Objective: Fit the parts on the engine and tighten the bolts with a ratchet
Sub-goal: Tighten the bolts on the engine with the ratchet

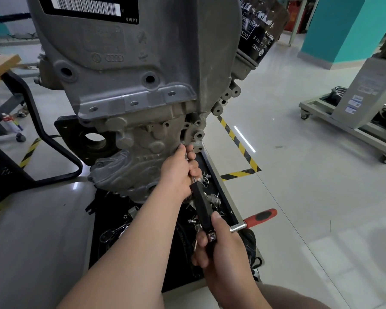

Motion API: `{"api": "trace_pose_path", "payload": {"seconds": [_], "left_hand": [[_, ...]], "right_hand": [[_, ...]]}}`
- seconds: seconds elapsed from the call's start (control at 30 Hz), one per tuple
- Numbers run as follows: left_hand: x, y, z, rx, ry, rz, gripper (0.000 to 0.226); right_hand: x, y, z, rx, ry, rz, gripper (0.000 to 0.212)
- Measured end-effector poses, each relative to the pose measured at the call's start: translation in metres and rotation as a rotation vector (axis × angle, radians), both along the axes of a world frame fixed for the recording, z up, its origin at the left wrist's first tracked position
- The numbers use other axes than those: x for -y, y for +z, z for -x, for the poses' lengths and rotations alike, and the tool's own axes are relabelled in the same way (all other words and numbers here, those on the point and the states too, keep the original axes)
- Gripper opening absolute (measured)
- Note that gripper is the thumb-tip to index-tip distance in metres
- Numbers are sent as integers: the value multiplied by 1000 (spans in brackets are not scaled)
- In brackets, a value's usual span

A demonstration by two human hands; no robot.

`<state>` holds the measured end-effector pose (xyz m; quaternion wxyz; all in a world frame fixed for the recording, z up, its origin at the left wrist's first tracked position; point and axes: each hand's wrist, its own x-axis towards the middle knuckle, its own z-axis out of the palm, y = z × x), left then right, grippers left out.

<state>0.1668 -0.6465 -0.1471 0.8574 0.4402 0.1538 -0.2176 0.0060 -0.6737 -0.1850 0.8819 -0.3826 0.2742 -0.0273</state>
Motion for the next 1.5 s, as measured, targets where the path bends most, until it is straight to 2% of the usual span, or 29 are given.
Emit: {"api": "trace_pose_path", "payload": {"seconds": [0.1,0.17,0.3,0.47,0.6,0.7,0.8,1.03,1.1,1.27,1.37,1.43,1.5], "left_hand": [[-2,1,-2,8,-2,-29,33],[-5,1,-2,26,-37,-75,34],[-15,0,4,52,-160,-154,38],[-28,-7,23,114,-292,-207,34],[-33,-16,40,137,-383,-150,25],[-32,-22,46,246,-352,-264,18],[-25,-26,48,330,-286,-393,17],[-13,-30,50,388,-191,-453,20],[-11,-30,50,405,-177,-475,22],[-11,-31,49,416,-175,-506,22],[-10,-32,50,397,-177,-509,20],[-9,-32,51,387,-162,-506,21],[-8,-31,51,383,-157,-502,22]], "right_hand": [[-2,0,-1,-22,5,16,33],[-5,3,-2,-33,-5,-41,33],[-7,9,-7,-26,-42,-372,23],[-11,7,-8,3,-41,-623,31],[-10,7,-9,35,-39,-697,24],[-9,8,-9,40,-15,-671,24],[-11,10,-7,13,-11,-518,37],[-11,4,-6,44,-61,-188,45],[-9,1,-4,32,-53,35,39],[-1,-4,0,-4,-20,810,20],[4,-6,2,-58,128,1243,32],[6,-6,2,-97,135,1320,41],[6,-5,1,-63,86,1252,31]]}}
